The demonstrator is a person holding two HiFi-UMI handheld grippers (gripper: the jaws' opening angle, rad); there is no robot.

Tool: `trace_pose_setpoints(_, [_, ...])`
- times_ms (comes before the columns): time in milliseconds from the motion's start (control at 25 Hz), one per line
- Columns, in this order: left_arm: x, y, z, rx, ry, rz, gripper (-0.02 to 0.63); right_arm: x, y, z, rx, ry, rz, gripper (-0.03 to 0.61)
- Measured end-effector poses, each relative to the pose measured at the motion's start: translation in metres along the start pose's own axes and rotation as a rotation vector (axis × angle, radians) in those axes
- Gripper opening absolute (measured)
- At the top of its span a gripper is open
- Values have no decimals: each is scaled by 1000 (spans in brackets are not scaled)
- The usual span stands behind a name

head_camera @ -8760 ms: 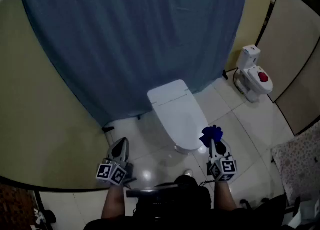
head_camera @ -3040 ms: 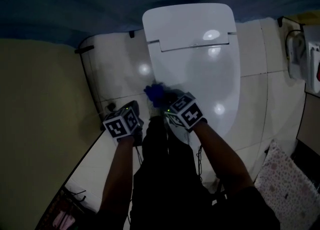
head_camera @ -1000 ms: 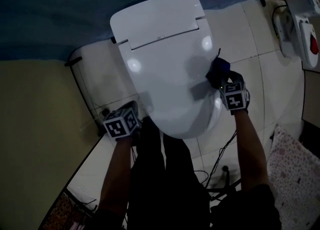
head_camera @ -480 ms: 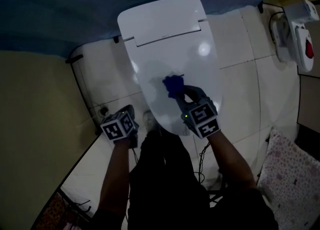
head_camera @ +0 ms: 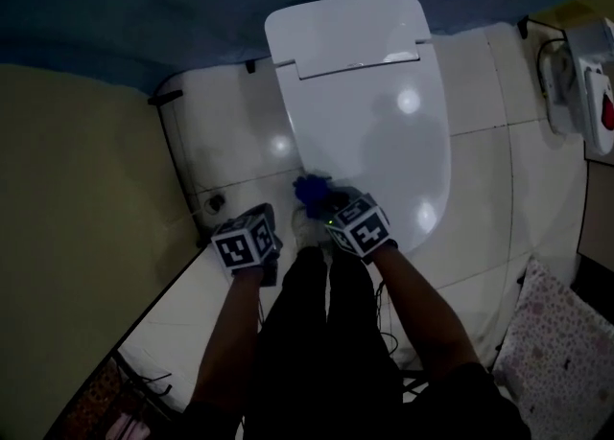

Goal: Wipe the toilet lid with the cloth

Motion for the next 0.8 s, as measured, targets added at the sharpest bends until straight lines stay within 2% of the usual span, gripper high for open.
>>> trace_pose_setpoints(120, [1, 4, 5, 8, 1, 6, -9, 4, 28, 23, -37, -75, 113, 61])
trace_pose_setpoints(200, [7, 7, 9, 3, 5, 9, -9, 1, 44, 31, -55, -100, 152, 61])
trace_pose_setpoints(400, [14, 18, 30, -42, 1, 17, -9, -21, 73, 51, -62, -80, 176, 63])
trace_pose_setpoints(800, [19, 23, 48, -59, 17, -5, -9, -84, 139, 90, -59, -65, 283, 64])
Point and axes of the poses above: the fingertips, and each gripper's own axes: x forward along the fingers, y to its right, z out of its underside, the point moved 3 cm from there along -x, backward along the fingers, and after that the axes turned 7 degrees about -x, right-handed, at the moved point
